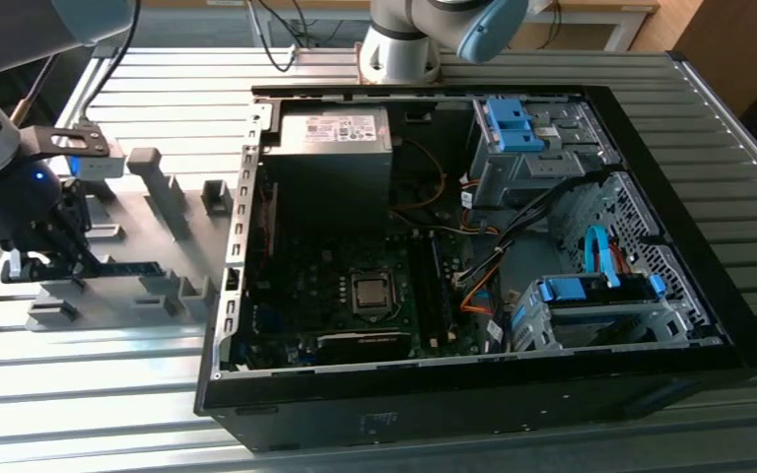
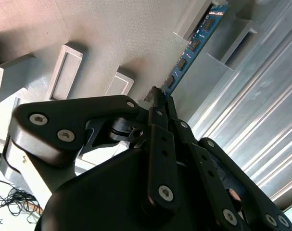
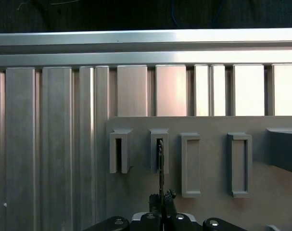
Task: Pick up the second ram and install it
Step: 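Pick up the second ram and move it above second insertion slot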
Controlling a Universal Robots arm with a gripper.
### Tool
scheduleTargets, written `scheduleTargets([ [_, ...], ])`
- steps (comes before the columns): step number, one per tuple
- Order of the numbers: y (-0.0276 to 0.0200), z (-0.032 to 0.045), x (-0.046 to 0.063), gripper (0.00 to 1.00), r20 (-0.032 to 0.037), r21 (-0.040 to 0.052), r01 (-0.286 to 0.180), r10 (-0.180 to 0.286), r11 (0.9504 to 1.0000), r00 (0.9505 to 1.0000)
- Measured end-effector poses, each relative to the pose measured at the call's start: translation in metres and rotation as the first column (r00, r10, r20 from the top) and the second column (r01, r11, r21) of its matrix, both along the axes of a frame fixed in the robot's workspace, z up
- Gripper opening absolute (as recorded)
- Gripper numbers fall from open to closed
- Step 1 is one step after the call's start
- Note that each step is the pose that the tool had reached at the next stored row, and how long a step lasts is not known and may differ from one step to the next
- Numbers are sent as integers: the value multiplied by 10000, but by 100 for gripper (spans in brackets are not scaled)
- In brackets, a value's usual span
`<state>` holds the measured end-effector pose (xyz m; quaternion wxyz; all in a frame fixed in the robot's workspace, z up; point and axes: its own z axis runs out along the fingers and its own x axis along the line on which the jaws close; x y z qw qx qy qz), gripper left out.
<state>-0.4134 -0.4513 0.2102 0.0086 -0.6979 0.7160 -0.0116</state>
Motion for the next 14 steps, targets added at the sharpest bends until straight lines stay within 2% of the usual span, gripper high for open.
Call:
scheduleTargets([
  [14, 0, 60, 0, 14, 1, 0, 0, 0, 10000, 10000],
])
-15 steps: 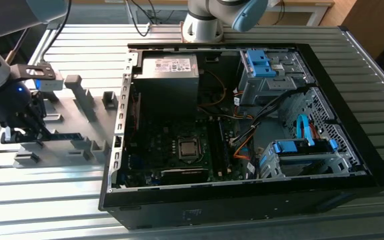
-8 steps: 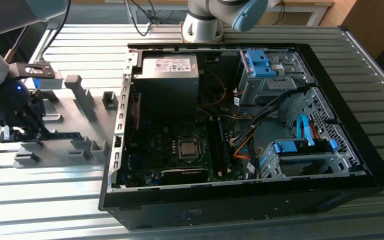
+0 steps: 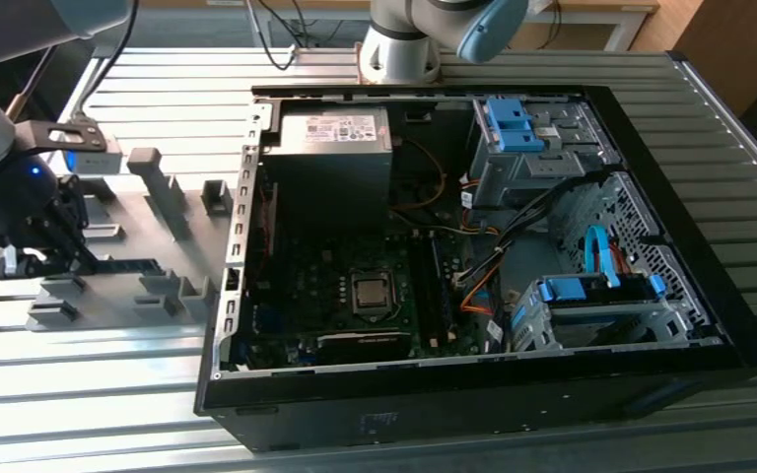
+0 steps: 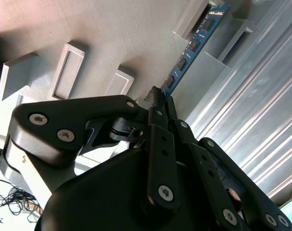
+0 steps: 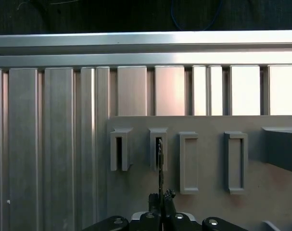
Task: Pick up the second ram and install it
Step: 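Pick up the second ram and move it above second insertion slot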
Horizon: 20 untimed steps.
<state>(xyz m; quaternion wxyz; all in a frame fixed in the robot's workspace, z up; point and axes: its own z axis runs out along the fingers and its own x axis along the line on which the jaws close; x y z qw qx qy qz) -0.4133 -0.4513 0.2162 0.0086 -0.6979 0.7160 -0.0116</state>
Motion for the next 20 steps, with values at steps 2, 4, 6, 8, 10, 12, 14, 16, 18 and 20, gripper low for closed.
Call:
scheduleTargets([
  [2, 0, 5, 0, 14, 1, 1, 0, 0, 10000, 10000],
  [4, 0, 10, 0, 14, 0, 1, 0, 0, 10000, 10000],
  [6, 0, 14, 0, 14, 0, 0, 0, 0, 10000, 10000],
  [8, 0, 19, 0, 14, 0, 0, 0, 0, 10000, 10000],
  [10, 0, 24, 0, 14, -1, 1, 0, 0, 10000, 10000],
  [12, 0, 28, 0, 14, 0, 2, 0, 0, 10000, 10000],
  [14, 0, 33, 0, 14, 0, 2, 0, 0, 10000, 10000],
  [16, 0, 37, 0, 14, 0, 2, 0, 0, 10000, 10000],
  [18, 0, 41, 0, 14, 0, 2, 0, 0, 10000, 10000],
  [20, 0, 46, 0, 14, 0, 1, 0, 0, 10000, 10000],
])
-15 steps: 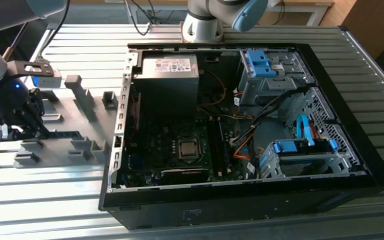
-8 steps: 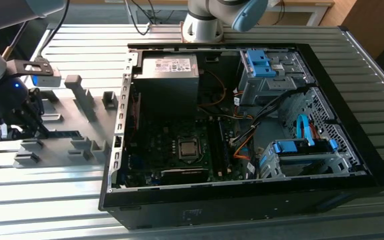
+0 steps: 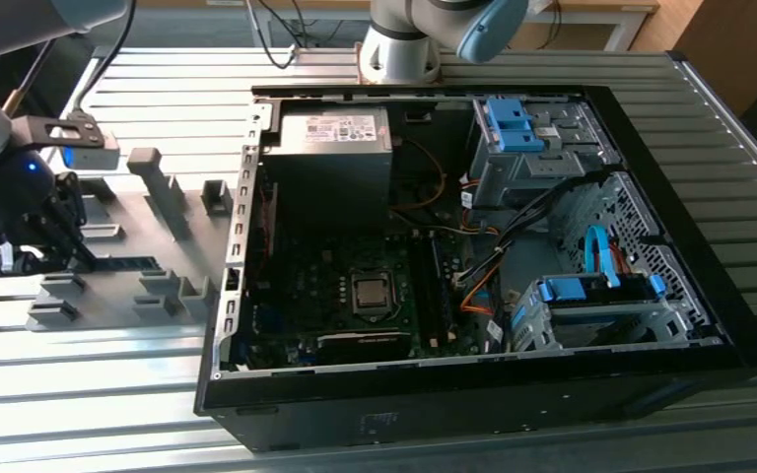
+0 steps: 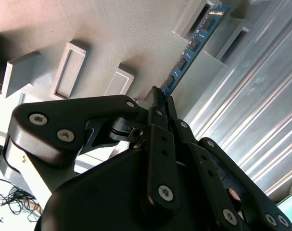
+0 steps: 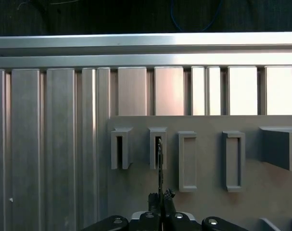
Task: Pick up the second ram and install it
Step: 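Pick up the second ram and move it above second insertion slot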
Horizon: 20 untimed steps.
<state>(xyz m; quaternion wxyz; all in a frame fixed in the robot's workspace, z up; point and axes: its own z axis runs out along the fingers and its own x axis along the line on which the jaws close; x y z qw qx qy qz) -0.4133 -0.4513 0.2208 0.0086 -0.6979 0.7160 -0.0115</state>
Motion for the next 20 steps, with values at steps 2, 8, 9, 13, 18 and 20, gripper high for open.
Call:
scheduleTargets([
  [2, 0, 5, 0, 14, 0, 0, 0, 0, 10000, 10000],
  [8, 0, 17, 0, 14, 2, 2, 0, 0, 10000, 10000],
  [9, 0, 20, 0, 14, 0, 3, 0, 0, 10000, 10000],
  [13, 0, 29, 0, 14, -1, 4, 0, 0, 10000, 10000],
  [18, 0, 40, 0, 14, 1, 21, 0, 0, 10000, 10000],
  [20, 0, 47, 0, 14, -2, 25, 0, 0, 10000, 10000],
])
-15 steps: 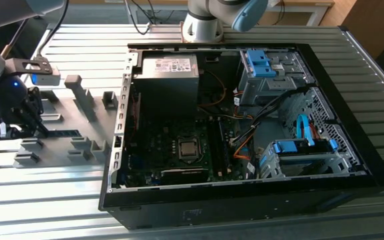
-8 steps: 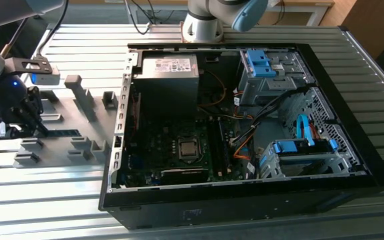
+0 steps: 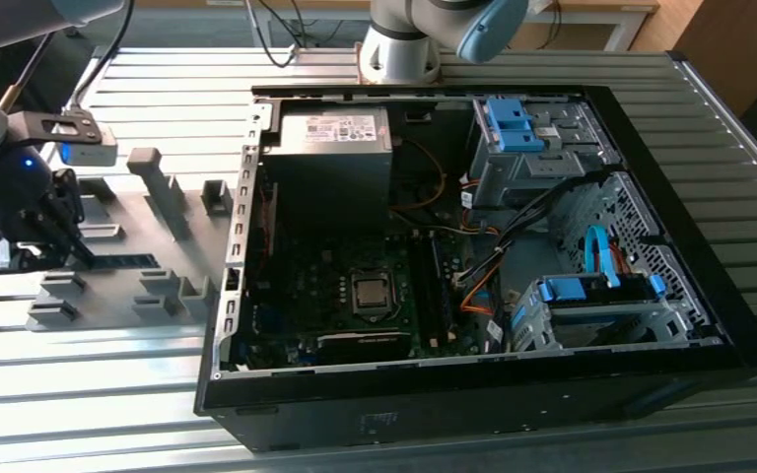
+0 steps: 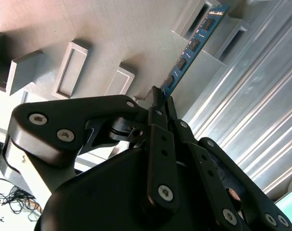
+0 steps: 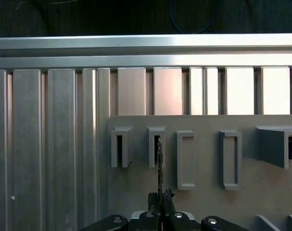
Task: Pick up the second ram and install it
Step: 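Pick up the second ram and move it above second insertion slot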
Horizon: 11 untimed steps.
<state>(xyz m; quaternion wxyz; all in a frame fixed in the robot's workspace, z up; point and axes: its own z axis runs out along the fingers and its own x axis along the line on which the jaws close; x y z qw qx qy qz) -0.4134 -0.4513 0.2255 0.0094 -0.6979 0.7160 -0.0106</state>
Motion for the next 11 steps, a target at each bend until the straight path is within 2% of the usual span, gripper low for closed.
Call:
scheduleTargets([
  [11, 0, 58, 0, 14, 1, 12, 0, 0, 10000, 10000],
])
